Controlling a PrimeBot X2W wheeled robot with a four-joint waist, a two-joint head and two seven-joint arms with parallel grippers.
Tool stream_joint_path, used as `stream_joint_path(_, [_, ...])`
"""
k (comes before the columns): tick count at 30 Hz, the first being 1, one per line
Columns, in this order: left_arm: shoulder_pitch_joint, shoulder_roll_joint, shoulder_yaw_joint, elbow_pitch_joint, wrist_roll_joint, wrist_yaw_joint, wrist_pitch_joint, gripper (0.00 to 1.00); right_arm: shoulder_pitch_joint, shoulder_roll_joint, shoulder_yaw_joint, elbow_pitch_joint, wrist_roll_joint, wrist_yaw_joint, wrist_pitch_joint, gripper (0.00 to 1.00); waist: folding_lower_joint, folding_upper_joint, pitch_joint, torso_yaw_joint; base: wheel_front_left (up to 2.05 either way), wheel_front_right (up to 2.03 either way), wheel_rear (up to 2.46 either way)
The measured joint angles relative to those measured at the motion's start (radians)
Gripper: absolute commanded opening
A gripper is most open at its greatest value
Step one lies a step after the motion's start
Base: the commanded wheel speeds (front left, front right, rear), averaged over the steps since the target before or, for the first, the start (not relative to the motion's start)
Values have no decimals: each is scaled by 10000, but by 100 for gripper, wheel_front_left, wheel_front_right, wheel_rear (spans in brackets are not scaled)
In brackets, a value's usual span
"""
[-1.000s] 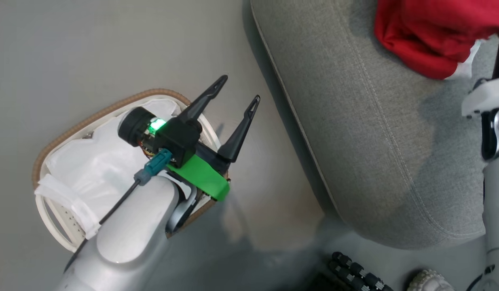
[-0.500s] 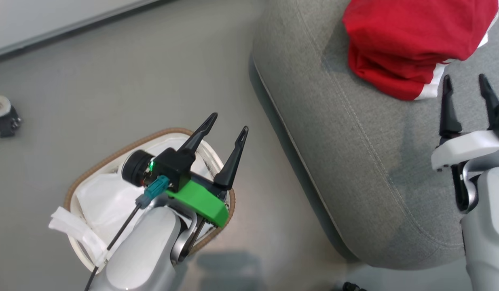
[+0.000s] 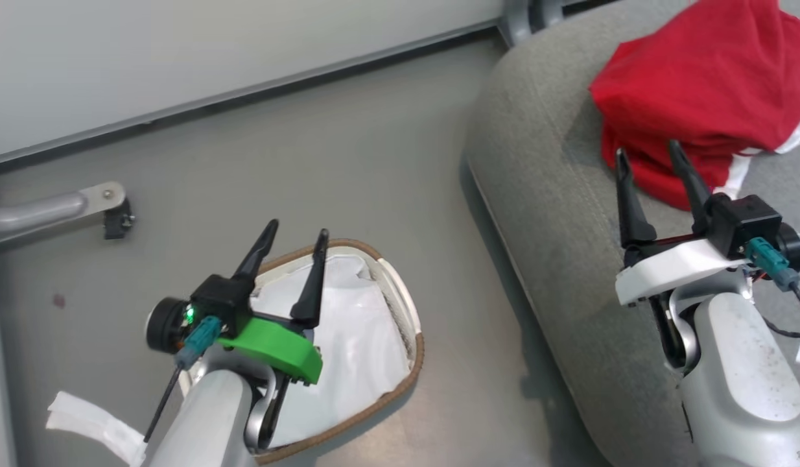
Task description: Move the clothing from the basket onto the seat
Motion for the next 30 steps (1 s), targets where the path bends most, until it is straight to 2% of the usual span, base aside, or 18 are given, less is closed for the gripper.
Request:
stream_joint_path(7, [597,-228,1350,230,593,192,-2,100,349,303,58,140,125,0,0,100,0,0,-470,862,0,0,0])
stream_joint_path(15, [1219,-368,2617,489,1039,244,0,100,824,355,-23,357,201,0,-2,100,0,0,-964,1708,0,0,0])
stream_joint_path(21, [1755,-426,3281,717,1216,301,0,100,1210,357,61,502,359,0,-2,100,0,0,-1414,1977,0,0,0])
stream_joint_path(30, [2576,-472,3687,872,1181,209,0,100,1867,357,192,700,460,0,-2,100,0,0,-2013,1978,0,0,0])
